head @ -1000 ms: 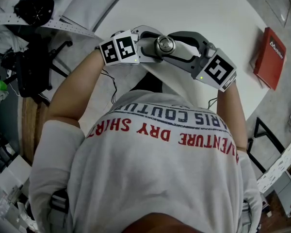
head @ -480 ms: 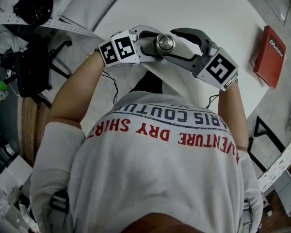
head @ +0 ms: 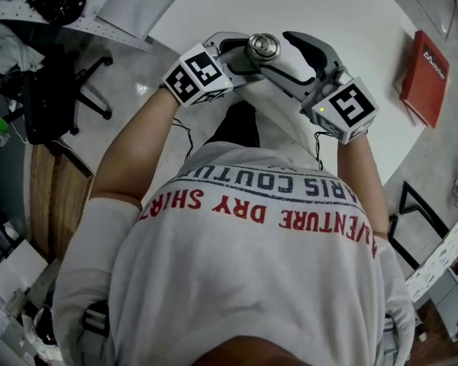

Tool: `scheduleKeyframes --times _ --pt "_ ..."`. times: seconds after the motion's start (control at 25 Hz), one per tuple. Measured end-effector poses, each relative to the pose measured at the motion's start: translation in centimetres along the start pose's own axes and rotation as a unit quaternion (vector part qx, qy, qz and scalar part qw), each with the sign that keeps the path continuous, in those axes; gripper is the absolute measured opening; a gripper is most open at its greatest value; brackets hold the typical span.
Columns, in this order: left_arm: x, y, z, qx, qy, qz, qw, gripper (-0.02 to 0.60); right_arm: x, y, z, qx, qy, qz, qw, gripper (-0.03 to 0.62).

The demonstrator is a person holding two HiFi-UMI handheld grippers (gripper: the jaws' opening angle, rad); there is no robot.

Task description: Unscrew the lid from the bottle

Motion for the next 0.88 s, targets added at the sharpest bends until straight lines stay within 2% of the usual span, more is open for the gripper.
scheduleKeyframes --times 0.16,0.32,0.64,0.88 --pt "0.3 -0.1 0.7 -0.055 -0.038 0.012 0.9977 0.351 0.6 0.2 -0.7 0.048 -0.004 0.005 0.999 0.295" --pt "0.5 -0.2 1.1 -0.092 -0.064 0.022 0.9935 0.351 1.0 0.6 -1.2 0.082 -0.008 -0.002 0.997 0.295" --pt "0.4 0.0 1.8 -0.149 -0.096 0.03 0.9837 0.351 1.5 1.4 -1.2 0.124 0.005 0.006 0.992 0.293" --pt "0.4 0.0 2.1 -0.17 -0.108 0.034 0.9789 0.351 1.4 2.2 -1.2 0.133 -0.002 0.007 0.991 0.269"
Point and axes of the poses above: the fingertips, and each gripper's own axes: y forward along the fingers, z to its right, x out of its underside, the point moved 6 cm from there along -y, backward along the fingers, and after that the axes turned 10 degrees about -x, right-handed, at the moved point
